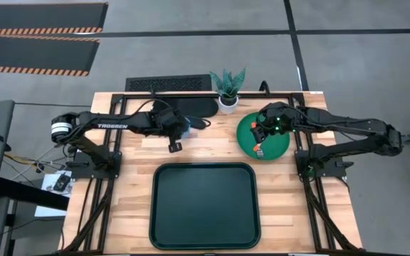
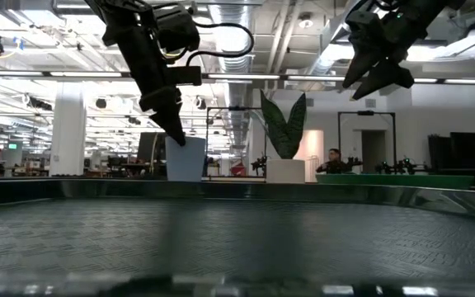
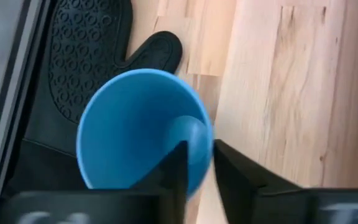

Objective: Pick and place plate/cup/fork/spoon on tray
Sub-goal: Put the blue cup on the top left of the serving tray

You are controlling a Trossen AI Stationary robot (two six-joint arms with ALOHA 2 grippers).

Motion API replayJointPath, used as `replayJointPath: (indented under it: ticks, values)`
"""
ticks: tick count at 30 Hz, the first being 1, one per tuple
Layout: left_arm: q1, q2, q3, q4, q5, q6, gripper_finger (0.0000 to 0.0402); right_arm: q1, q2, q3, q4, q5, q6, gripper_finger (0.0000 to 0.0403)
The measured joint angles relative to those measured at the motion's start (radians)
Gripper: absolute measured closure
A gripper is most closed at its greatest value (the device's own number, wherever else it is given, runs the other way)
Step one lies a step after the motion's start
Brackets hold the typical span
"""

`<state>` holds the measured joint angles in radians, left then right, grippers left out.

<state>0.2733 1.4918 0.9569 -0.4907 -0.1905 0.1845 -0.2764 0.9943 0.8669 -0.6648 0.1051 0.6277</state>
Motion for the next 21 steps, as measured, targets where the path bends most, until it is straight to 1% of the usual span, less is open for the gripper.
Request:
replayJointPath:
  ticks: [2,5,8,11,14,17,19,21]
  values:
    - [-0.001,0.000,0.000,0.000,0.001,0.006,0.0386,0.000,0.000,0.000,0.000,0.001,0.000,0.0189]
    - [-0.010,0.000,0.035,-0.045,0.002,-0.007,0.0395,0.000,0.000,0.000,0.000,0.002,0.000,0.0189]
    - [-0.040,0.000,0.129,-0.149,0.000,-0.042,0.0399,0.000,0.000,0.000,0.000,0.007,0.000,0.0189]
    - [-0.100,0.000,0.264,-0.325,0.002,-0.118,0.0400,0.000,0.000,0.000,0.000,0.010,-0.001,0.0189]
    - [-0.192,-0.002,0.401,-0.488,0.001,-0.225,0.0400,0.000,0.000,0.000,0.000,0.010,-0.005,0.0189]
    - [-0.313,-0.002,0.501,-0.616,0.001,-0.357,0.0401,0.000,0.000,0.000,0.000,0.010,-0.008,0.0189]
    - [-0.403,-0.003,0.538,-0.658,-0.012,-0.470,0.0401,0.000,0.000,0.000,0.000,0.010,-0.009,0.0189]
    - [-0.502,-0.003,0.550,-0.675,-0.048,-0.604,0.0401,0.000,0.000,0.000,0.000,0.010,-0.019,0.0189]
